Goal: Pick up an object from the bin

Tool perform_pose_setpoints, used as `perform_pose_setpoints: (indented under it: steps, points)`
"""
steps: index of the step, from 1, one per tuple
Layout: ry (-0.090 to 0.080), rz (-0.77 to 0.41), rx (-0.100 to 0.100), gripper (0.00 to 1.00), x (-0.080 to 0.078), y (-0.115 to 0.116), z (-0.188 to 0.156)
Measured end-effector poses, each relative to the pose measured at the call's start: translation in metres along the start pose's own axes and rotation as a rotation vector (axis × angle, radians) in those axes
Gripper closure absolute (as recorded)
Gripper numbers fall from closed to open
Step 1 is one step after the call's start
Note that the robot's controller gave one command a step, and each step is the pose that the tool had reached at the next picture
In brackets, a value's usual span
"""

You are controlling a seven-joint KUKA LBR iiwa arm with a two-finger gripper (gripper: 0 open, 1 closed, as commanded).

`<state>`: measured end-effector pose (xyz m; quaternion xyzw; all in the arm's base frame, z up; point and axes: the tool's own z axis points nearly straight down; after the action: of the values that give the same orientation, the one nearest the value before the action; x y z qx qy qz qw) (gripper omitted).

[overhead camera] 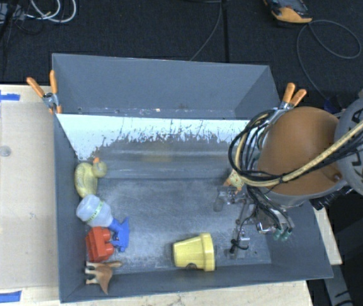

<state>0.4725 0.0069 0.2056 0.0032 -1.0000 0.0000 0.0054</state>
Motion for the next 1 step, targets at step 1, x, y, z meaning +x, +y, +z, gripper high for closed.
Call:
perform_pose_setpoints:
  steps: [1]
  points:
    - [-0.008, 0.000, 0.000, 0.00, -0.0016, 0.0000, -0.0040]
